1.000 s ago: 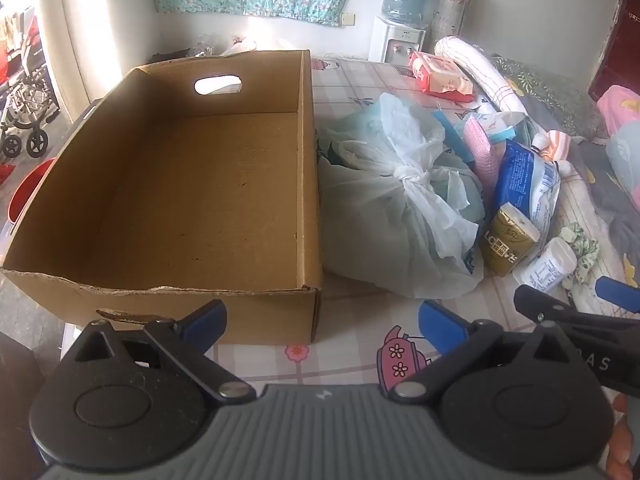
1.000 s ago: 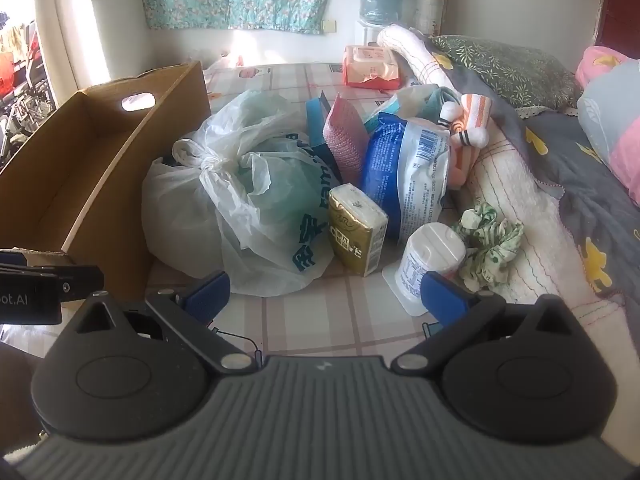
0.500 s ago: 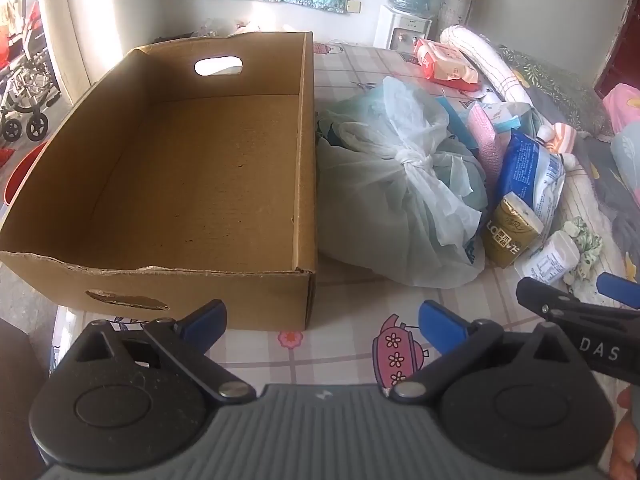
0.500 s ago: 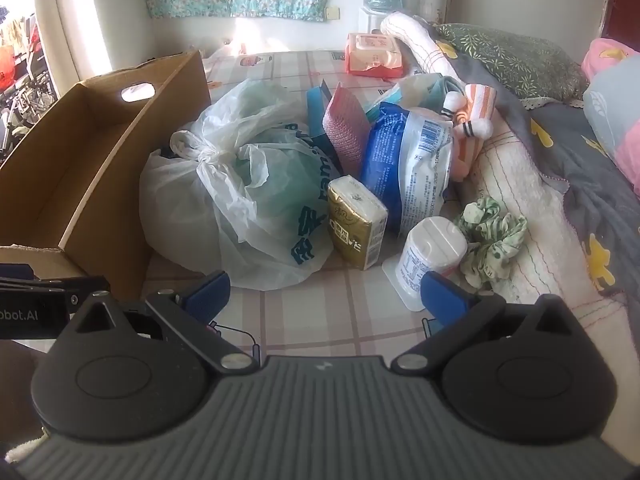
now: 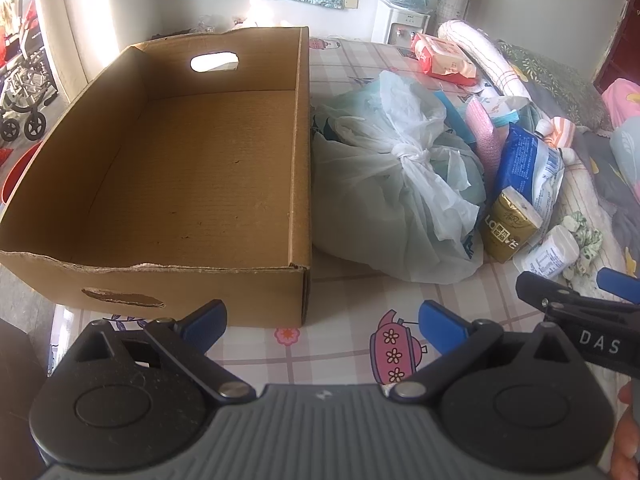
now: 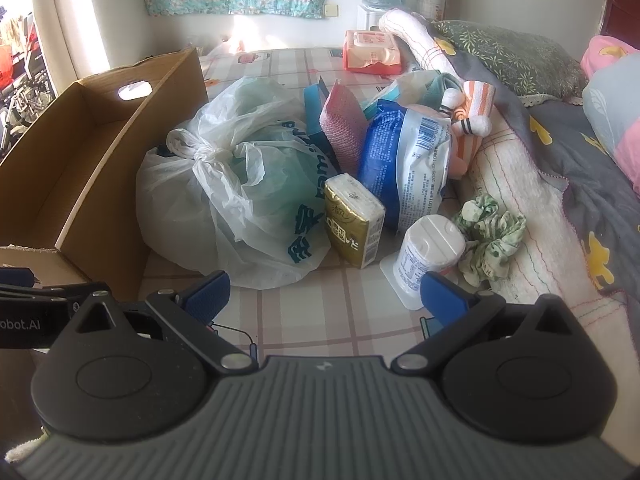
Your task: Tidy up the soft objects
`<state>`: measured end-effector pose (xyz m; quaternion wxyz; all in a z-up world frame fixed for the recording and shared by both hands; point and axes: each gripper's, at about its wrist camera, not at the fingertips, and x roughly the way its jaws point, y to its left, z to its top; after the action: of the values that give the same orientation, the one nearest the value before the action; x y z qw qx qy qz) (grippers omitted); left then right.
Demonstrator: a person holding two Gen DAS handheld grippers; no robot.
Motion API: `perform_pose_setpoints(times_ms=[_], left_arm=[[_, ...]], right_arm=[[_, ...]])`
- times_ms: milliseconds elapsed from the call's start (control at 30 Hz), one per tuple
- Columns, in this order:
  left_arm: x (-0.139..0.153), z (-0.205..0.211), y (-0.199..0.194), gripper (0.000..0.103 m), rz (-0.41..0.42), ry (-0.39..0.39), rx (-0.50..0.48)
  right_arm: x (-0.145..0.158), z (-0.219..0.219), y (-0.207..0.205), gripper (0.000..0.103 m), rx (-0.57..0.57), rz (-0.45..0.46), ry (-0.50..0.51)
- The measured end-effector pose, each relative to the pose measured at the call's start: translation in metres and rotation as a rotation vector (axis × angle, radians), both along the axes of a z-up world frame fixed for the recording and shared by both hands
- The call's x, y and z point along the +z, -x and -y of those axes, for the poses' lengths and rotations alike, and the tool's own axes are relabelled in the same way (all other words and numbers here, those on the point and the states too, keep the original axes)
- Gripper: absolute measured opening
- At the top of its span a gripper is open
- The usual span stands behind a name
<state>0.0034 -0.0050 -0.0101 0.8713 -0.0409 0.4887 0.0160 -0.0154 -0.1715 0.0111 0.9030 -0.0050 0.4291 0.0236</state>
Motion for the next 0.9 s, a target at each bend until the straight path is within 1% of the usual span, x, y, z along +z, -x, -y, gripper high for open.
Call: perform_pose_setpoints(times_ms=[900], left_arm=[[-0.0023, 0.0017, 0.001, 0.102, -0.009, -0.004, 0.004]], right_arm=[[-0.002, 0.0015, -0.0011, 0.102, -0.001, -0.012, -0.016]])
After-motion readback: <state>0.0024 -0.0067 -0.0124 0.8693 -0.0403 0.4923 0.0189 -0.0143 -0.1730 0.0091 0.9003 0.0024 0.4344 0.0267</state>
